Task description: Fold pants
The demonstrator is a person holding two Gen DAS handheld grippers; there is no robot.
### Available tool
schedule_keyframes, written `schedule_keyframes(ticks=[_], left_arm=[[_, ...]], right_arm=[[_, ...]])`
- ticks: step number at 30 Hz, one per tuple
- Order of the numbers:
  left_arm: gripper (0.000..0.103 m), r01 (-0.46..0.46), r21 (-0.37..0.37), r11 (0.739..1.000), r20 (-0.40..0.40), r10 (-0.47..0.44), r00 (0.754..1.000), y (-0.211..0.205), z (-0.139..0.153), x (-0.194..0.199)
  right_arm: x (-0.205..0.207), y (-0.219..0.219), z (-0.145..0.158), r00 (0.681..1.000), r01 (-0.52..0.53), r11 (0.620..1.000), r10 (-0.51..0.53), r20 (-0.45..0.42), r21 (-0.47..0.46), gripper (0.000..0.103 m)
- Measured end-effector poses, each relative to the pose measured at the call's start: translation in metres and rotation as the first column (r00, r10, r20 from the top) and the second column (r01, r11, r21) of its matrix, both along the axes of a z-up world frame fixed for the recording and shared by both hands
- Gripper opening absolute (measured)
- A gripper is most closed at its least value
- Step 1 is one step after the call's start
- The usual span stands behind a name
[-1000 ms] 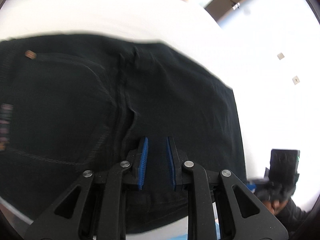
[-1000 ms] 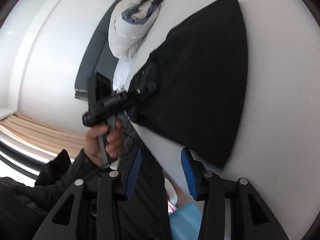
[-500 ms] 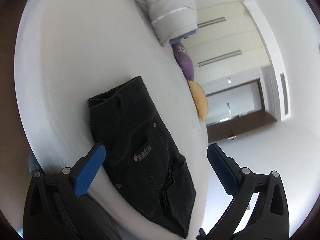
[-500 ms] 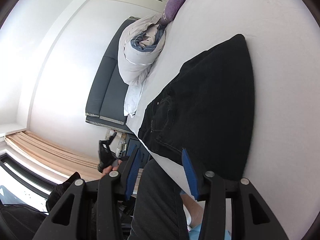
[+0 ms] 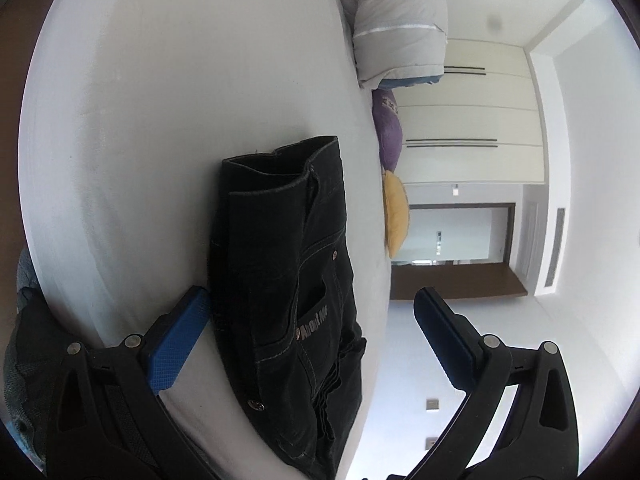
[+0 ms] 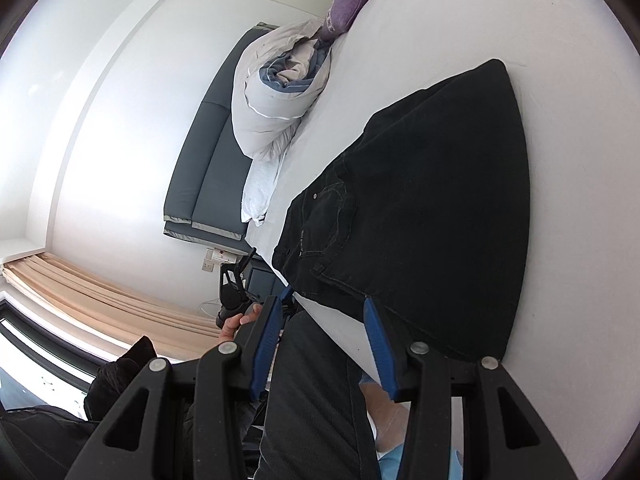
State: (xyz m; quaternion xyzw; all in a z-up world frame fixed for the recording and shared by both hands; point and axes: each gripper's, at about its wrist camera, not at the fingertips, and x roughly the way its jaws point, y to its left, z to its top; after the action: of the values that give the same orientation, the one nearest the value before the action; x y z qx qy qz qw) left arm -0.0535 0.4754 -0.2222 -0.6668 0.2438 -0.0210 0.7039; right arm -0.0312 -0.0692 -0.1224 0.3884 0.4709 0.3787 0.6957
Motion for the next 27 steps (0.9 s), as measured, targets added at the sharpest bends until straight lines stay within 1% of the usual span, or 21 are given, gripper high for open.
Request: schedule_keyframes(ticks=[2,6,8,9,10,11,13,15,17,18,23,25,27], left_arm=[[0.102,-0.004,-0.023,1.000,0.007,0.005,1.000,0.003,-0.006,0.003],[0.097,0.027,0.016,1.000,-0.010,-0.027,1.000,0.004,-0.005,0.013],[0.092,0.037,0.014,0.999,-0.015,-0.037,0.999,0.005,-0.007,0.020],[0.086,0.040,0.010,0.999,-0.017,-0.040,0.999,0.007,-0.005,0.023],[0.076,0.043,0.002,0.999,-0.020,-0.043,0.999,0.008,-0.007,0.025],[0.071,0.047,-0.004,0.999,-0.030,-0.047,0.998,0.010,-0.010,0.028],[0.043,0.064,0.006,0.998,-0.058,-0.064,0.996,0.011,-0.012,0.032],[0.029,0.079,0.021,0.997,-0.093,-0.077,0.993,0.011,-0.014,0.036],[0.028,0.081,0.033,0.996,-0.096,-0.078,0.992,0.011,-0.012,0.037],[0.025,0.083,0.046,0.995,-0.097,-0.078,0.992,0.010,-0.010,0.038],[0.018,0.076,0.094,0.993,-0.113,-0.065,0.991,0.008,0.004,0.037],[0.014,0.079,0.133,0.988,-0.122,-0.062,0.991,0.005,0.015,0.037],[0.012,0.091,0.195,0.977,-0.124,-0.067,0.990,0.000,0.033,0.041]], right_arm=[[0.000,0.001,-0.001,1.000,-0.003,1.000,0.003,0.001,0.000,0.047],[0.002,0.002,-0.004,1.000,-0.006,1.000,0.006,-0.006,0.004,0.047],[0.003,0.004,-0.004,1.000,-0.009,1.000,0.009,-0.007,0.005,0.047],[0.003,0.004,-0.004,1.000,-0.011,1.000,0.011,-0.005,0.005,0.047],[0.004,0.005,-0.004,1.000,-0.013,1.000,0.013,-0.002,0.002,0.047],[0.005,0.006,-0.004,1.000,-0.017,1.000,0.017,0.000,-0.001,0.047],[0.007,0.007,-0.004,1.000,-0.019,1.000,0.019,0.002,-0.006,0.047],[0.011,0.006,-0.004,1.000,-0.011,1.000,0.011,0.002,-0.008,0.047],[0.019,0.007,-0.006,1.000,-0.001,1.000,0.001,0.003,-0.015,0.047],[0.023,0.007,-0.006,1.000,0.002,1.000,-0.002,0.005,-0.019,0.047],[0.053,0.016,-0.008,1.000,0.018,0.999,-0.017,0.011,-0.037,0.047],[0.067,0.022,-0.011,1.000,0.021,0.999,-0.021,0.009,-0.041,0.047],[0.082,0.028,-0.020,1.000,0.014,0.998,-0.015,-0.020,-0.056,0.047]])
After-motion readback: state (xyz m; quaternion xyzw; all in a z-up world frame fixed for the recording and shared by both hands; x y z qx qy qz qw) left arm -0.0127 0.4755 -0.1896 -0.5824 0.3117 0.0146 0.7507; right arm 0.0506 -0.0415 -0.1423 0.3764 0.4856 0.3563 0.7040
